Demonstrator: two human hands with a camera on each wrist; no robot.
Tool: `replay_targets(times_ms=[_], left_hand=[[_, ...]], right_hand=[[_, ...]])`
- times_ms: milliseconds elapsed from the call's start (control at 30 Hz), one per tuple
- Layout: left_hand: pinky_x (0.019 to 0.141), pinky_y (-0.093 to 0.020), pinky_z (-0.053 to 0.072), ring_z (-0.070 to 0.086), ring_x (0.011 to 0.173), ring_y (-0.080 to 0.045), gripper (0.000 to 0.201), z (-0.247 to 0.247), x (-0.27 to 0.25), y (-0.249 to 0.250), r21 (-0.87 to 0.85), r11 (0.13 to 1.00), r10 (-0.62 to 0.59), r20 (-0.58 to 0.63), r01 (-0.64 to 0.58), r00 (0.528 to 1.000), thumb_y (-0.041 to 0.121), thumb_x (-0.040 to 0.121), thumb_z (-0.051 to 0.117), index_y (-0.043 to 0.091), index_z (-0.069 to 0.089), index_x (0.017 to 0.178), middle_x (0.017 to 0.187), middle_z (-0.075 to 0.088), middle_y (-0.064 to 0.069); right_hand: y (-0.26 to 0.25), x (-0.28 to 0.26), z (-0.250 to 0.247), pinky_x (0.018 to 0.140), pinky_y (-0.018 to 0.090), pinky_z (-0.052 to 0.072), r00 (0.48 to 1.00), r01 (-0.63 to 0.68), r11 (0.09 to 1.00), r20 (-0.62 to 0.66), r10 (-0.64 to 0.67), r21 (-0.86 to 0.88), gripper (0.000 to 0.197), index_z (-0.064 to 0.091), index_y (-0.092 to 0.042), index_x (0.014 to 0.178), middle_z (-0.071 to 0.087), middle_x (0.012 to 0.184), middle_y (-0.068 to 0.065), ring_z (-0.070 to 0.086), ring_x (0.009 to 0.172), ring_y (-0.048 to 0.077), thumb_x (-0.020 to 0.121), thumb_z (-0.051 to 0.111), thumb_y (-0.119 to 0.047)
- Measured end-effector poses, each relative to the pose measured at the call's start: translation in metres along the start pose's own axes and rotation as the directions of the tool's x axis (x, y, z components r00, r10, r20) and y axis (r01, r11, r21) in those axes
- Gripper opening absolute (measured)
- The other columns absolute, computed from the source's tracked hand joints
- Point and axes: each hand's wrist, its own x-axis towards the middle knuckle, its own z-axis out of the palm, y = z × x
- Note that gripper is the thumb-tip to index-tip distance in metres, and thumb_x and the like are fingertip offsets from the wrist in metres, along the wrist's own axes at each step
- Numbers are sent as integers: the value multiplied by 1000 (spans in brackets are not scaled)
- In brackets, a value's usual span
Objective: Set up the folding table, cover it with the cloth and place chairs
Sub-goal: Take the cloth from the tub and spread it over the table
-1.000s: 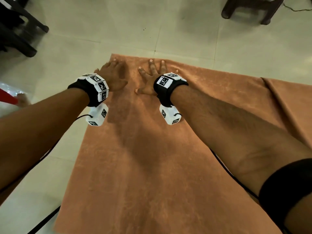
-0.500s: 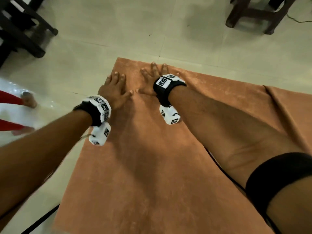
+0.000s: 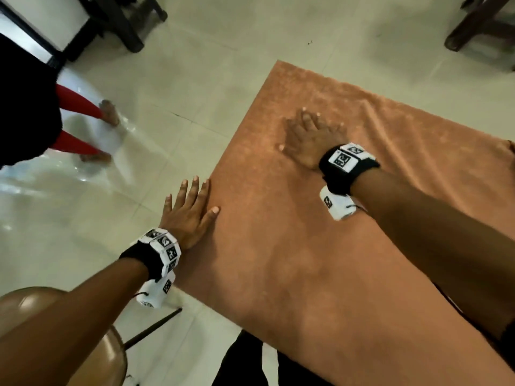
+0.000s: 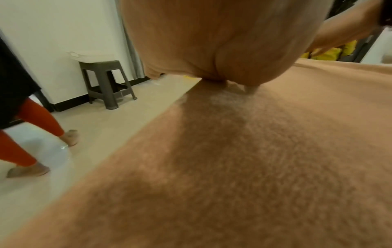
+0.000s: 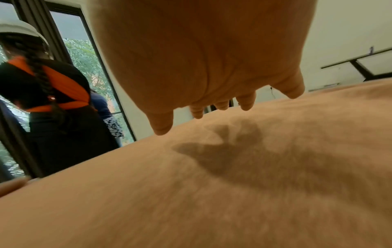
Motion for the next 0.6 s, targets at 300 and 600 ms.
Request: replay_targets(times_ms=[300,600], left_hand=[[118,-62,8,-8,152,-26,67,-26,0,5,98,994,-60,92,51,994,54,101,20,29,-9,157,166,-10,-5],[119,-56,19,-7,152,-27,79,-17,-11,60,164,947,269,58,-275,961,50,93,52,28,11,157,166,-2,-2]], right_hand=[[-48,-50,42,116,71,3,997,-74,990,38,70,116,75,8,-43,157,-9,169,-4,-7,155,29,93,29,-76],[25,-182,93,118,65,12,967,-244,961,-38,251,129,69,17,-44,156,-1,169,-4,4,155,24,94,29,-73]])
